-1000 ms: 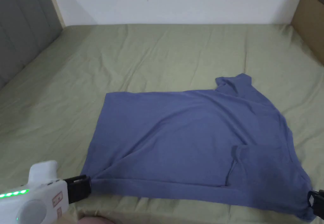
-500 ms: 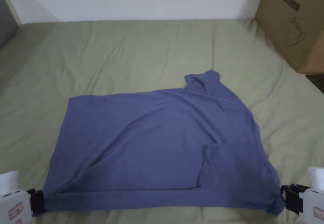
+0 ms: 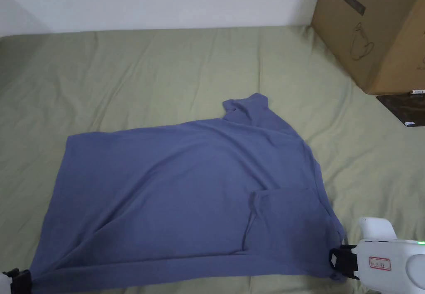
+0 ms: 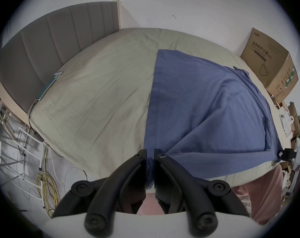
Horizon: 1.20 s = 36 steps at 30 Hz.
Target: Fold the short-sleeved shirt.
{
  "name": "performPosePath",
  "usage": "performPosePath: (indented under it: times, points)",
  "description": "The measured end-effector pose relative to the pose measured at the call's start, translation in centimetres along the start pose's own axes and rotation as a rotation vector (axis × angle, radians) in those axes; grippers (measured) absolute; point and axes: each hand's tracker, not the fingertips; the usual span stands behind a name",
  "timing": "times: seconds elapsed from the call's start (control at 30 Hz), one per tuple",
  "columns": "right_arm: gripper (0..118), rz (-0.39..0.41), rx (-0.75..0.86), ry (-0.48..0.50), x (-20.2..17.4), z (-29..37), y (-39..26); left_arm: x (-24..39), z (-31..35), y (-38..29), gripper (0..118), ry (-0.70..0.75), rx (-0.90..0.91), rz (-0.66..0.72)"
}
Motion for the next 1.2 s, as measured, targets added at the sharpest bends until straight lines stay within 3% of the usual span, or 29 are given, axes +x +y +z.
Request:
performPosePath:
  times: [0.3,0.47,0.53,0.57,0.6,0.63,0.67,0.7,0.73,0.77,0.8,0.83,0.9,0.93,0.97,1.0,1.03,1.07,1.13,1.2]
  points:
    - [3,0.073,0.097,-0.008,-2.0,4.2,5.4,1.5,1.6,3.8,7,0.009,0.023,-0.04]
    - [3,0.114,0.085,-0.028,-3.1,0.8,12.7,2.9,-1.0,9.8,7,0.019,0.04,-0.097]
    - [4,0.092,0.047,-0.037,-3.2,-1.9,15.2,3.6,-3.8,12.0,7,0.02,0.014,-0.126]
    - [5,0.082,0.019,-0.026,-3.1,-3.5,16.2,3.5,-5.5,13.1,7,0.029,-0.019,-0.126]
    - [22,0.076,0.021,-0.034,-3.1,-4.6,16.9,3.5,-6.8,13.7,8,0.028,-0.046,-0.132]
    - [50,0.069,0.001,-0.058,-3.2,-5.9,17.5,3.7,-8.1,14.3,17,0.03,-0.063,-0.134]
    - [76,0.103,-0.035,-0.098,-3.4,-6.8,17.8,3.7,-9.2,14.6,36,0.031,-0.065,-0.128]
    - [76,0.135,-0.054,-0.157,-3.6,-7.3,17.9,4.1,-9.2,14.6,36,0.059,-0.096,-0.127]
    - [82,0.188,-0.064,-0.207,-3.8,-7.5,17.8,4.2,-9.2,14.5,43,0.092,-0.123,-0.142]
    - [85,0.239,-0.048,-0.205,-4.0,-7.0,17.5,4.0,-9.2,14.3,62,0.089,-0.123,-0.151]
    - [85,0.262,-0.029,-0.196,-4.0,-6.4,17.4,3.8,-9.1,14.1,99,0.083,-0.12,-0.152]
    - [85,0.267,-0.012,-0.179,-3.8,-5.4,17.1,2.6,-9.8,13.8,110,0.079,-0.115,-0.151]
    - [83,0.248,0.015,-0.16,-3.3,-3.4,16.2,1.6,-8.7,13.1,104,0.05,-0.086,-0.129]
    - [75,0.218,0.046,-0.126,-3.0,-2.3,15.5,1.1,-8.0,12.5,100,0.047,-0.09,-0.111]
    - [53,0.198,0.069,-0.089,-2.7,-1.1,14.6,0.8,-7.1,11.4,89,0.024,-0.08,-0.085]
    - [11,0.195,0.079,-0.047,-2.6,-0.3,13.7,0.3,-6.1,10.4,57,-0.008,-0.047,-0.058]
    - [1,0.199,0.086,-0.053,-2.6,0.4,12.4,-0.3,-5.2,9.4,25,-0.031,-0.032,-0.032]
    - [1,0.204,0.093,-0.07,-2.7,1.0,11.1,-0.7,-4.7,8.3,3,-0.032,-0.044,-0.022]
    - [0,0.242,0.068,-0.039,-2.8,1.5,8.9,-0.6,-3.3,5.9,0,-0.016,-0.026,-0.013]
    - [0,0.231,0.077,-0.045,-3.0,1.5,6.9,-1.2,-3.0,4.8,0,-0.009,-0.032,-0.001]
